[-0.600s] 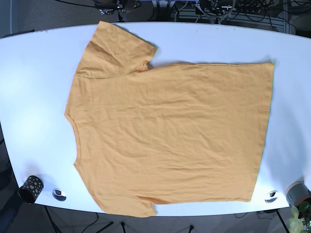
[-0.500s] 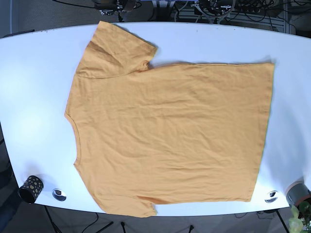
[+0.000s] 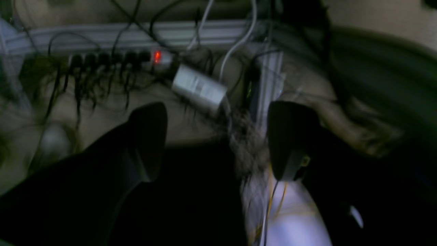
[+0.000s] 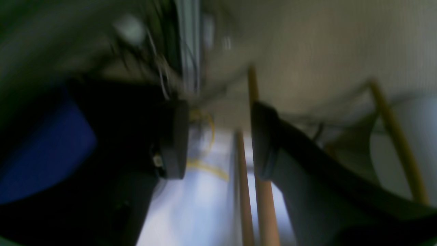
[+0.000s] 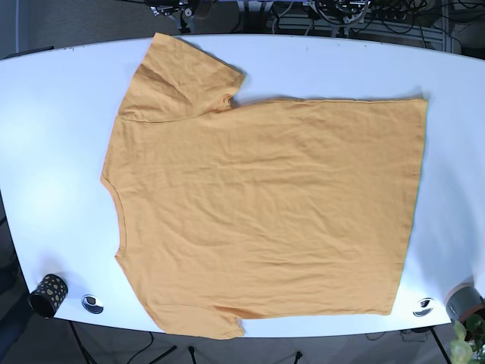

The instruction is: Fold the T-shirt properly

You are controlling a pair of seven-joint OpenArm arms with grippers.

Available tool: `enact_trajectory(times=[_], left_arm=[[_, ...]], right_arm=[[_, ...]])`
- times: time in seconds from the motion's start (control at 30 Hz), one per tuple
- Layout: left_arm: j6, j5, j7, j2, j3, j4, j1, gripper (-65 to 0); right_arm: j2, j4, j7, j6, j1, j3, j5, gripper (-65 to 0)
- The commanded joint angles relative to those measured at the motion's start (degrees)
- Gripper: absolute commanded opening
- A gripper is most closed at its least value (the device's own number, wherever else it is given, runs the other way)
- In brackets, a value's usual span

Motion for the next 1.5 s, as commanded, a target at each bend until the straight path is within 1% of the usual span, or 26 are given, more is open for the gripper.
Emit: enact_trajectory(times=[0.0,0.03,0.1,0.2,0.23,0.27,0.33,0.43,0.5,0.57,0.6,0.63,0.67,0.8,1.27,1.3,1.43,1.47], left_arm=[[-0.13,0.05,-0.23,-0.23,-0.11,0.26,0.69,-22.2],[-0.19,-0.43,-0.93,-0.44,-0.12,1.01,1.38,-22.0],[-0.47,-3.11,-1.81,-1.08,-0.16,3.18,2.52,-21.9],[-2.76,-10.25,-4.16,-3.57,-0.62,10.14,5.89,-21.1],[-3.45,-11.04,-3.95,-3.95,-0.79,11.19,6.34,-21.2],[-4.11,-11.57,-3.45,-4.27,-0.89,12.03,6.77,-21.3],[-4.75,-12.95,1.95,-5.53,-0.77,19.86,12.05,-22.2],[-4.81,-12.97,7.22,-6.37,-0.98,29.61,17.42,-22.8],[-4.77,-12.91,11.51,-6.21,-2.69,37.44,21.13,-23.8],[-5.13,-12.90,12.32,-5.98,-3.49,38.73,21.82,-24.1],[-4.46,-12.32,13.40,-5.37,-3.40,37.44,21.38,-23.5],[-4.46,-12.32,13.40,-5.37,-3.40,37.44,21.38,-23.5],[-4.46,-12.32,13.40,-5.37,-3.40,37.44,21.38,-23.5],[-4.46,-12.32,13.40,-5.37,-3.40,37.79,22.17,-23.5],[-4.55,-12.41,13.31,-5.37,-3.66,39.55,24.63,-23.5],[-4.55,-12.41,13.23,-5.37,-3.66,39.55,25.33,-23.5],[-4.55,-12.49,13.14,-5.37,-3.75,39.64,26.56,-23.5],[-4.55,-12.49,13.14,-5.37,-3.75,39.64,27.09,-23.5]], right_arm=[[0.29,0.49,1.70,0.52,-2.24,0.07,0.50,-36.7],[0.44,1.53,4.12,0.71,-4.43,0.14,0.81,-36.5],[0.74,4.43,5.25,1.28,-7.24,0.07,1.78,-36.5],[2.08,12.01,4.16,2.86,-12.39,-0.01,4.65,-36.5],[2.08,13.27,3.52,2.97,-12.93,0.11,4.76,-36.5],[2.07,14.30,2.79,3.01,-13.26,0.22,4.64,-36.5],[2.71,19.37,-2.04,2.92,-15.91,0.77,4.74,-36.3],[3.36,24.40,-3.82,2.87,-18.76,0.74,4.79,-36.0],[5.58,29.72,-4.24,3.13,-21.91,0.32,6.90,-36.3],[6.69,31.30,-3.64,3.09,-23.30,0.44,7.38,-36.5],[4.74,31.00,-2.84,3.00,-21.22,-0.97,8.55,-36.5],[3.77,31.00,-2.84,3.00,-21.13,-1.32,8.81,-36.5],[3.42,31.00,-2.84,3.00,-21.13,-1.49,8.90,-36.5],[3.07,32.06,-2.93,3.00,-21.31,-1.76,8.90,-36.5],[2.98,32.23,-2.66,3.00,-22.89,-1.58,8.90,-36.6],[2.98,32.85,-2.05,3.09,-23.33,-1.49,8.90,-36.6],[2.89,36.27,-1.17,4.58,-26.05,-1.41,8.90,-36.6],[2.89,36.98,-1.17,4.58,-26.58,-1.41,8.90,-36.6]])
